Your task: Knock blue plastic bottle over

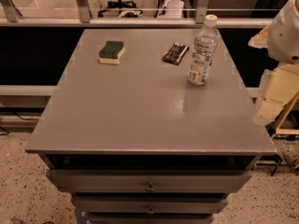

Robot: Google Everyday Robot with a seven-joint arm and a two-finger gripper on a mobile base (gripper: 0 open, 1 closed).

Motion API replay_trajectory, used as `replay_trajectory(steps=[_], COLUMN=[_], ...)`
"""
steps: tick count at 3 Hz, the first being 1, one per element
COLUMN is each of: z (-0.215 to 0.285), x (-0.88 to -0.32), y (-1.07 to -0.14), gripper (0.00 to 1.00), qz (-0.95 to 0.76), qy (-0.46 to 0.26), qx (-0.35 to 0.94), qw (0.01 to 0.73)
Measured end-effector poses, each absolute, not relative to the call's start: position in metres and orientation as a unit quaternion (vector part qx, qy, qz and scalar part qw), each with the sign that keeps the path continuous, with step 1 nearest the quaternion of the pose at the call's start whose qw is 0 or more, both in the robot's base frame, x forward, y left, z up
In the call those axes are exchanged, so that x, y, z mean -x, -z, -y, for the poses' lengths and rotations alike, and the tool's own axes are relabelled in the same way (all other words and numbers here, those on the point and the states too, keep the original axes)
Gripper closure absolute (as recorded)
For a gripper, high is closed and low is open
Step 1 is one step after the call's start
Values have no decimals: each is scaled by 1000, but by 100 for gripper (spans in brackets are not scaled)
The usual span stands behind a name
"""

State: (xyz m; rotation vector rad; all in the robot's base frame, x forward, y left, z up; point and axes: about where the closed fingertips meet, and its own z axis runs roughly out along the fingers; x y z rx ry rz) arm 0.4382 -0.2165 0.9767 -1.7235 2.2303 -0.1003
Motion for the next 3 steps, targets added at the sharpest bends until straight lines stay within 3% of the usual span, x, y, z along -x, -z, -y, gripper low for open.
replay_trajectory(steps=[2, 3], z=[223, 234], x=[-462, -511], y=[-973, -971], gripper=[0, 0], qz=[-777, -768], qy=[39, 46], qx=[605, 608], qw=[172, 195])
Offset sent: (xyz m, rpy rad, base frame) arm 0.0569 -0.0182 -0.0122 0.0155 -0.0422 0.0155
